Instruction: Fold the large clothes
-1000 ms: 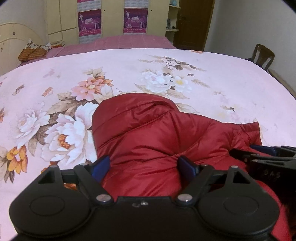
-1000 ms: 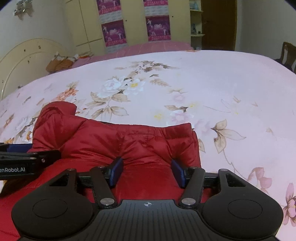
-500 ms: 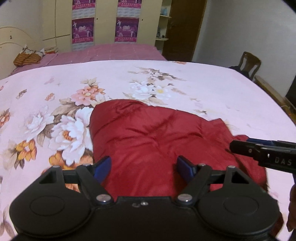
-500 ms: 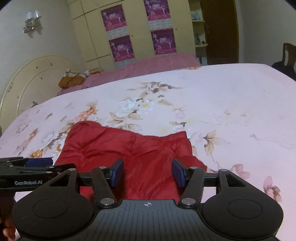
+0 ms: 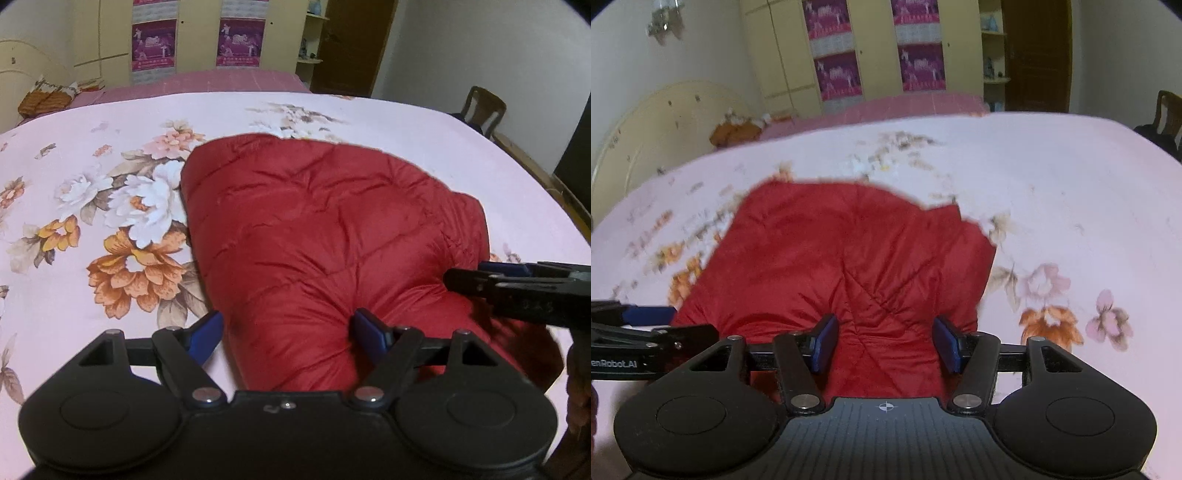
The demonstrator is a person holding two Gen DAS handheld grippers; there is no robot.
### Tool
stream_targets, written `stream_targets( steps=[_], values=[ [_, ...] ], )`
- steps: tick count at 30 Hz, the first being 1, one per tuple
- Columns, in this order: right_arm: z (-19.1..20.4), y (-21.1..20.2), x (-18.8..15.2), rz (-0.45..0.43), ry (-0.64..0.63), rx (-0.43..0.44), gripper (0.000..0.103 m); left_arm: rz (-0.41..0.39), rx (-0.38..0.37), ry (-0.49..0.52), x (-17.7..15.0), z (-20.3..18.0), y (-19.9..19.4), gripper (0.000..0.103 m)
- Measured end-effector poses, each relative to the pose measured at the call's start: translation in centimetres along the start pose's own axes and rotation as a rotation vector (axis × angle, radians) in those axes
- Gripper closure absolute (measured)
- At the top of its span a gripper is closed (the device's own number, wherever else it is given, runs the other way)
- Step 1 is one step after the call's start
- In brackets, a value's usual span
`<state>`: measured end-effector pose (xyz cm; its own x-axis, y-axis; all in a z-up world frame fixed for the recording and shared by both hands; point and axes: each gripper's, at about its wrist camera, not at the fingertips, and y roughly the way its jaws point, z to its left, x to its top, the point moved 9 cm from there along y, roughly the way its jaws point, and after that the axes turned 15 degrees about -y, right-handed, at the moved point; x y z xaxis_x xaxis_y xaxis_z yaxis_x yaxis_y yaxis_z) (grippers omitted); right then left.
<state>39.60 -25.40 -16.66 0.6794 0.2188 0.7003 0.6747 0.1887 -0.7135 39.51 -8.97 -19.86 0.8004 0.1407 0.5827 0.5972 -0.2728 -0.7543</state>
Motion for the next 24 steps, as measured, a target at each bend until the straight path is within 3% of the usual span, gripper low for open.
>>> stream_targets(
  steps=[4, 12, 24],
  values=[
    [-0.3, 0.6, -0.3, 0.022, 0.030, 0.004, 0.046, 0.020, 0.000, -0.006, -0.1, 0.3, 0.4, 0.025],
    [0.9, -4.5, -0.6, -0.014, 0.024, 0.025, 0.046, 0.036, -0.019, -0.025, 0.0, 0.2, -0.8, 0.024],
    [2.6, -4.9, -6.1, 0.083, 0.008, 0.017, 0.046, 0.103, -0.058, -0.095, -1.3, 1.0, -0.1, 0.012]
  ],
)
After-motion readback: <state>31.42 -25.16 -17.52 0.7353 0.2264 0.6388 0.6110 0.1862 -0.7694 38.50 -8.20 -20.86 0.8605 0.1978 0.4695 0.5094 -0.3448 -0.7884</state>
